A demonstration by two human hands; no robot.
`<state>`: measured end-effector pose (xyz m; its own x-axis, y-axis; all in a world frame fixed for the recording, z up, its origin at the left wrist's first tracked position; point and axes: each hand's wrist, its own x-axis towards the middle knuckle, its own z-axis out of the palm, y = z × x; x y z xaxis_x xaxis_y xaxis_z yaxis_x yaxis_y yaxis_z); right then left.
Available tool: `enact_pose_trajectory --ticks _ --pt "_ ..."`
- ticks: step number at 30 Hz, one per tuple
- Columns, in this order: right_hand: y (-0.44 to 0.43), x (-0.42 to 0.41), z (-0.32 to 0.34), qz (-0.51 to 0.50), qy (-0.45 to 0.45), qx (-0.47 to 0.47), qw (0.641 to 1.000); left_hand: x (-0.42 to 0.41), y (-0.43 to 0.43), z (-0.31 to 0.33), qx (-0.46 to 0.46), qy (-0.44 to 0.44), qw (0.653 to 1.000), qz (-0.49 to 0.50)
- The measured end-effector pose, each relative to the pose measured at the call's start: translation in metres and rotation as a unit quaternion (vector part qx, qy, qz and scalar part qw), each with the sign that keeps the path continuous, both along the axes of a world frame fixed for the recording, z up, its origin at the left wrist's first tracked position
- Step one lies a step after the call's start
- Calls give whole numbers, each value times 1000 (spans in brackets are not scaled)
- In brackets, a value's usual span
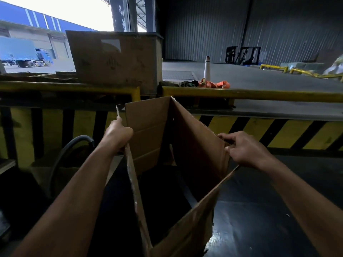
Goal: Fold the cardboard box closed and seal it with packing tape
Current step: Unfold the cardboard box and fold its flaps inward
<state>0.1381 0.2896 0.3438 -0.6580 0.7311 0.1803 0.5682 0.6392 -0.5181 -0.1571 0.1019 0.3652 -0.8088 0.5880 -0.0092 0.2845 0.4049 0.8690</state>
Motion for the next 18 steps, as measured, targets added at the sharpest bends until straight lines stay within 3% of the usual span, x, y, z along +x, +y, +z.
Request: enact_pose_trajectory --ticks 3,6,10,14,18 --pt "-6 9 -2 7 -58 -46 997 -2 1 -7 -21 4 1000 -15" --pt "-6 7 -13 -48 -143 -74 986 -4 7 -24 -29 8 999 -24" --pt "3 4 -20 -83 -155 -111 978 1 14 -40 -21 -5 999 -42" --pt "20 -9 -21 -88 -171 -82 978 2 18 -47 -22 -21 998 -57" --pt "20 -25 -28 -46 -127 -79 988 1 18 -43 -36 -20 998 -53"
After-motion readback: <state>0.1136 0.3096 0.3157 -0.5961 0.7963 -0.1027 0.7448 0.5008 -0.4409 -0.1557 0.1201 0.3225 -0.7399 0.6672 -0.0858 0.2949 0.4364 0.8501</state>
